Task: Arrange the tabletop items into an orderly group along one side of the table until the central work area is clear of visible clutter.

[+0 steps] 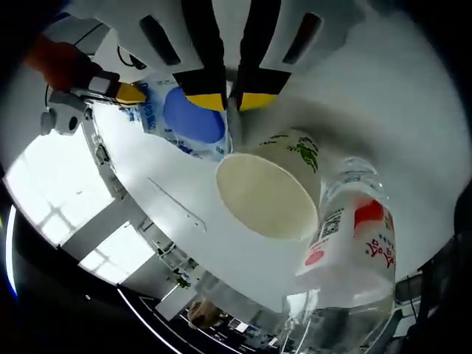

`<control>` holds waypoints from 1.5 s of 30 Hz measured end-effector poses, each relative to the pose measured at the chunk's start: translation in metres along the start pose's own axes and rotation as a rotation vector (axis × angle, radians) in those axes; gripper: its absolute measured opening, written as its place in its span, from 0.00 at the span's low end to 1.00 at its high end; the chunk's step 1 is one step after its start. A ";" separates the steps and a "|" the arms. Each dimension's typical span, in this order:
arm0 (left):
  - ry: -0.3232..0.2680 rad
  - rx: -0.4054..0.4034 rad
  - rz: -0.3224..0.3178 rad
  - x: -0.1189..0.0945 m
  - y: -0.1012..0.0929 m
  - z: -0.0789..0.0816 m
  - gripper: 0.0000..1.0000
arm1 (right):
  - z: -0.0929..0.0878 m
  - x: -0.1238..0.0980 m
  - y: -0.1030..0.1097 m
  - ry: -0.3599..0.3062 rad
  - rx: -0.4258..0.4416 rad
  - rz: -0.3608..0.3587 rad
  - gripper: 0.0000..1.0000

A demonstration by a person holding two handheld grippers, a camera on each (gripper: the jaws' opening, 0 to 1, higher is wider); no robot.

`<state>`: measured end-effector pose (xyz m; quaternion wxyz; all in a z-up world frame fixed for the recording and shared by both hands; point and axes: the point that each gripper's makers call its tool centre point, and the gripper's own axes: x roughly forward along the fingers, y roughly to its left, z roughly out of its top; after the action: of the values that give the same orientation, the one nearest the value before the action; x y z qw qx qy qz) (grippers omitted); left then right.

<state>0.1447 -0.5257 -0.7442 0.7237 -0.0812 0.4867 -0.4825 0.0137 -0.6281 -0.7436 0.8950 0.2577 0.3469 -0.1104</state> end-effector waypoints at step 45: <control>0.031 -0.131 -0.018 -0.013 0.009 -0.018 0.16 | -0.008 -0.018 -0.018 -0.005 -0.068 -0.096 0.11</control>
<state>0.1358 -0.5046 -0.7505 0.7050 -0.1253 0.5276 -0.4571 -0.0110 -0.6393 -0.7428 0.8978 0.2097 0.3603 -0.1421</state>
